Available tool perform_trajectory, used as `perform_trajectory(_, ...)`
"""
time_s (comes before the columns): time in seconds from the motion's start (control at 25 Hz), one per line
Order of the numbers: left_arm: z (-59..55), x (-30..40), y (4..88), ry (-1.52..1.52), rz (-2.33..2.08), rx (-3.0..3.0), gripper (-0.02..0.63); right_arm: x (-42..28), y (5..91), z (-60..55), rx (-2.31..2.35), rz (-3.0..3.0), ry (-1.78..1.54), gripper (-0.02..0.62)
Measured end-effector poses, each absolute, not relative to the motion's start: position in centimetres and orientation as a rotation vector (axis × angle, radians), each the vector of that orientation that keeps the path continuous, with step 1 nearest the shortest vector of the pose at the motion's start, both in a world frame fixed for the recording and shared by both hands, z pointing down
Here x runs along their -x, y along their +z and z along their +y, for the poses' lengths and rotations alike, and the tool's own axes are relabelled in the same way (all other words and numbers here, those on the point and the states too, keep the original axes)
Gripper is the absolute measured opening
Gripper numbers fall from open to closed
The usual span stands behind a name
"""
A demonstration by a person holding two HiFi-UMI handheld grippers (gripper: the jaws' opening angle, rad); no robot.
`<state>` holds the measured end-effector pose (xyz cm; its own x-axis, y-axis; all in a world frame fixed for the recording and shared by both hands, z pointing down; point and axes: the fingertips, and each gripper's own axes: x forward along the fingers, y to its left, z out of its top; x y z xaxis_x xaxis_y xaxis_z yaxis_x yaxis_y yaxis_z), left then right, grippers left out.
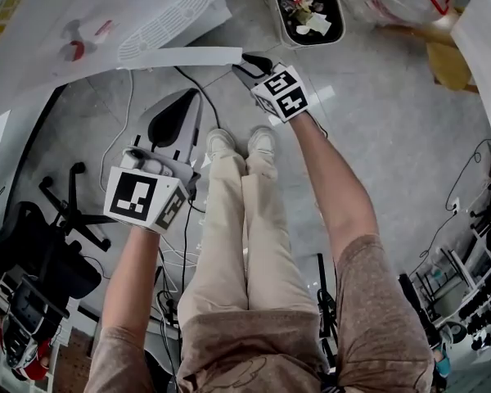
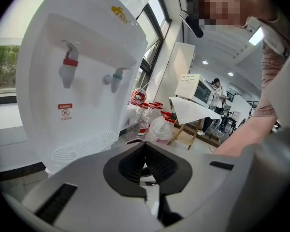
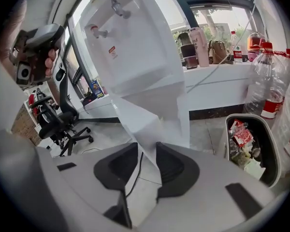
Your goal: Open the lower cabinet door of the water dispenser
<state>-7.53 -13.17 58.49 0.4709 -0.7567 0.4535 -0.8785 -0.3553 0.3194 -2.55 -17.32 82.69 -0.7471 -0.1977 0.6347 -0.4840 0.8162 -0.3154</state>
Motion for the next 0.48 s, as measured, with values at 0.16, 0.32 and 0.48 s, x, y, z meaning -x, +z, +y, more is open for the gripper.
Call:
perform_trajectory(0.16,-12.8,7.9,58.4,0.296,-1.376,-2.178,0.012,2.1,82.9,-15.9,-0.479,-2.381,0.632,0.114)
perform_trajectory(0.32,-12.4,8.5,58.2,0.283,-1.398,-2.161,0.012,2.2,83.0,-13.9,-0.458,-2.376,0.644,0.110)
perform_trajectory(0.48,-11.9,9.2,58.1,0.277,-1.423,-2.149,0.012,2.4,82.9,-12.2,-0.442,-2.384,0.658,0.109)
